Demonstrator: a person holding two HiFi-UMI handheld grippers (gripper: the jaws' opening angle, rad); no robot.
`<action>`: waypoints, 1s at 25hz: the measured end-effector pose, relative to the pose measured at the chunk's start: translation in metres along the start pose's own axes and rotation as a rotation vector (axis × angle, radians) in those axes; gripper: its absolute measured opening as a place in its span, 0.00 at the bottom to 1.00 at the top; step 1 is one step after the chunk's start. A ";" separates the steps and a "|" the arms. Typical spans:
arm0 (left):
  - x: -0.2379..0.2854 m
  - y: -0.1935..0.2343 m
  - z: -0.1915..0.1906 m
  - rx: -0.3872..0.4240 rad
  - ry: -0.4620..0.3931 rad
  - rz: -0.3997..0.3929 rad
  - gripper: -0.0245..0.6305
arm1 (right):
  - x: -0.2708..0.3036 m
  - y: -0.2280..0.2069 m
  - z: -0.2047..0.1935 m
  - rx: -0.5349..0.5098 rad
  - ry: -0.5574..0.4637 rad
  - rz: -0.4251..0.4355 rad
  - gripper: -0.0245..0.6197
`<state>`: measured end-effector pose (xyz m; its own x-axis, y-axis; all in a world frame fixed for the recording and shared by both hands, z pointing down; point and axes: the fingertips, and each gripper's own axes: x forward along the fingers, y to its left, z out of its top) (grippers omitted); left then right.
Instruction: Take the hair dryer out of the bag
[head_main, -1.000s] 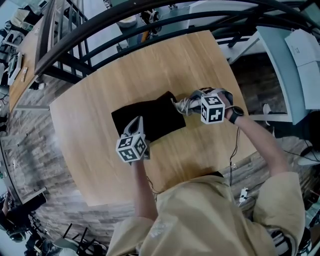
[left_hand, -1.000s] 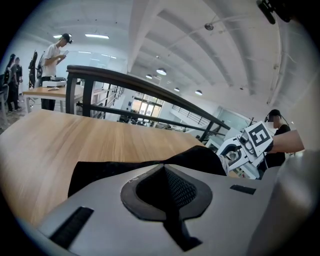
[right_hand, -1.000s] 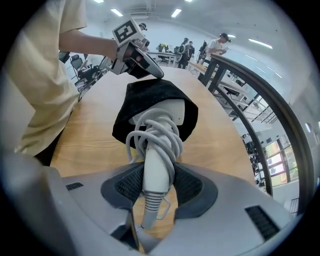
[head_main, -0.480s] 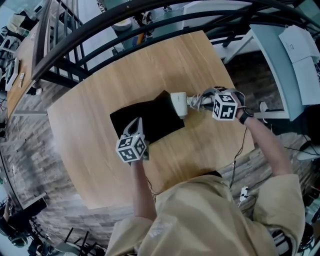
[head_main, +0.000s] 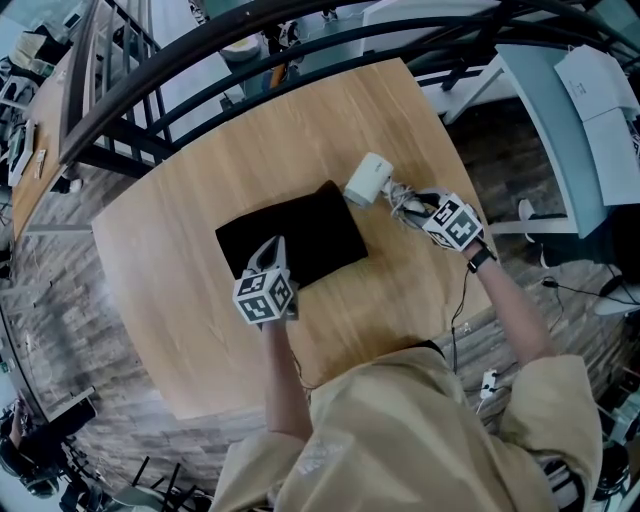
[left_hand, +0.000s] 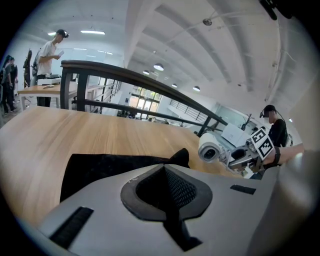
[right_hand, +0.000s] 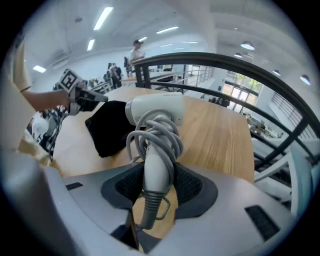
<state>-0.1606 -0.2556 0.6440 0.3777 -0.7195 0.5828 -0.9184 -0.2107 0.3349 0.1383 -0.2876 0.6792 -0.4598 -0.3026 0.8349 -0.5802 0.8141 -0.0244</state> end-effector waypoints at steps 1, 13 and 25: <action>0.001 0.000 -0.001 0.000 0.002 0.001 0.05 | 0.002 0.002 -0.001 0.051 -0.016 -0.015 0.30; 0.015 -0.002 -0.014 0.012 0.026 0.012 0.05 | 0.037 0.010 0.009 0.469 -0.136 -0.226 0.30; 0.030 -0.005 -0.028 0.046 0.058 0.024 0.05 | 0.059 0.018 -0.004 0.527 -0.067 -0.340 0.30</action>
<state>-0.1414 -0.2577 0.6812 0.3601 -0.6853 0.6330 -0.9313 -0.2247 0.2866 0.1037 -0.2887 0.7302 -0.2223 -0.5457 0.8080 -0.9468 0.3185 -0.0453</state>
